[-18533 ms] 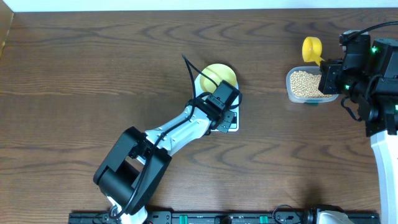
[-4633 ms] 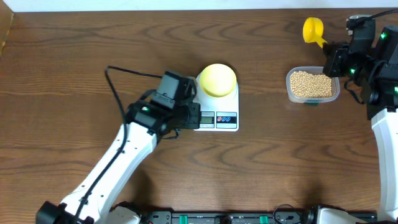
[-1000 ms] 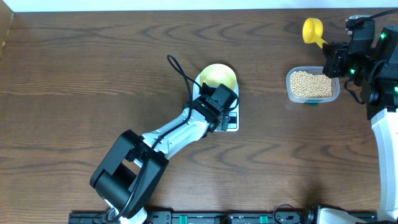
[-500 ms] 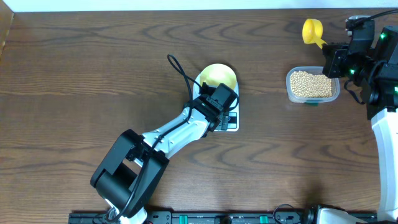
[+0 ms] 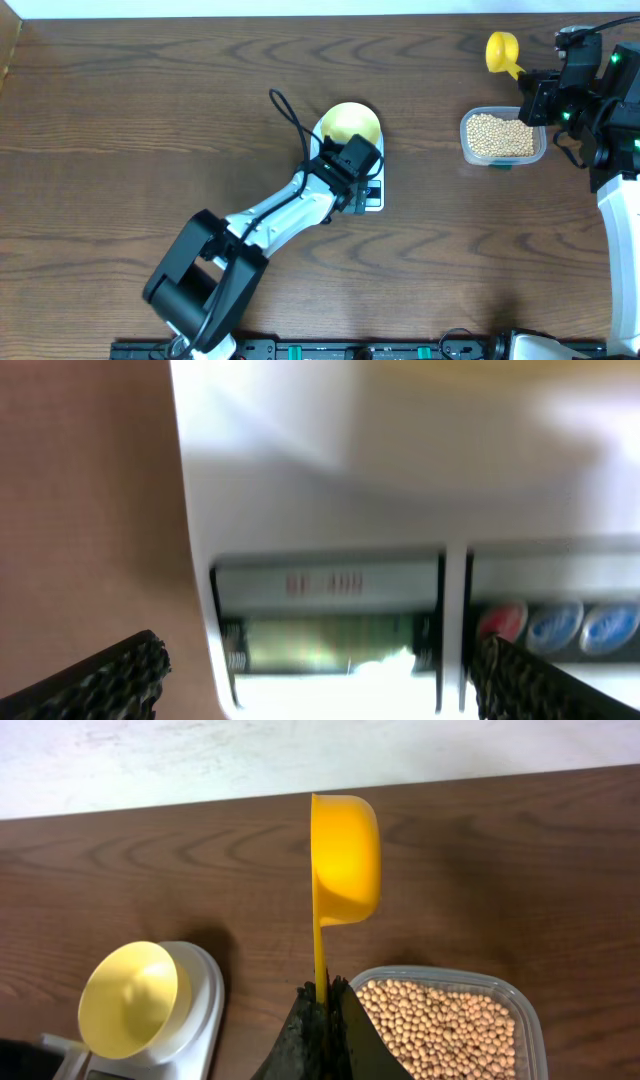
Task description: Scoop item into bowl and weigh 50g on scale
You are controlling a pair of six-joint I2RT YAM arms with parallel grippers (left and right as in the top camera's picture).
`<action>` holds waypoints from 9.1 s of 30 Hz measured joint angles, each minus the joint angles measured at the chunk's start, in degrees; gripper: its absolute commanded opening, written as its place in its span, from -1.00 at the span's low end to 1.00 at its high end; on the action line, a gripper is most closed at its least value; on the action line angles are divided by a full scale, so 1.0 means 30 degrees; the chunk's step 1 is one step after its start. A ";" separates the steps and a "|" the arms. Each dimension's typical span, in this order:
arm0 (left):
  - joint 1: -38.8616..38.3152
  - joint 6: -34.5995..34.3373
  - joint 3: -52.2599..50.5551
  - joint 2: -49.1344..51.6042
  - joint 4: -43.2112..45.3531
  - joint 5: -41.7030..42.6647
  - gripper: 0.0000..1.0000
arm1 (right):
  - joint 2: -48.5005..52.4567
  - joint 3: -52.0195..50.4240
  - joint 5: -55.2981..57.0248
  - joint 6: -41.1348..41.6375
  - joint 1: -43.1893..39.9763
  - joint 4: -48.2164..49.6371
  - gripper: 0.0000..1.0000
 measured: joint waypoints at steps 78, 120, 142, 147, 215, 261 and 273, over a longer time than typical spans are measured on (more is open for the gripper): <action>0.0007 0.2798 -0.0678 -1.4695 -0.4291 -0.2980 1.00 | 0.2091 0.0000 0.2528 -0.0743 0.0000 0.2572 -0.98; 0.0007 0.2798 -0.0678 -1.4695 -0.4291 -0.2980 1.00 | 0.2091 0.0000 0.1880 0.3155 0.0000 0.4765 -0.98; 0.0000 0.2790 -0.0678 -1.4681 -0.3861 -0.3104 1.00 | 0.2084 0.0015 -0.0648 0.4299 0.0000 -0.0583 -0.98; 0.0007 0.2798 -0.0678 -1.4681 -0.3220 -0.3089 1.00 | 0.2084 0.0015 -0.0656 0.4291 0.0000 -0.0576 -0.98; 0.9486 1.4841 -0.0678 -1.2611 -0.3293 1.1832 1.00 | 0.2084 0.0015 -0.0721 0.4065 0.0000 -0.1093 -0.98; 0.9486 1.4841 -0.0678 -1.2611 -0.3279 1.1832 1.00 | 0.2084 0.0015 0.0219 0.1443 0.0000 -0.0685 -0.98; 0.9486 1.4834 -0.0678 -1.2611 -0.3279 1.1839 1.00 | 0.2084 0.0015 0.0248 0.1435 0.0000 -0.0656 -0.98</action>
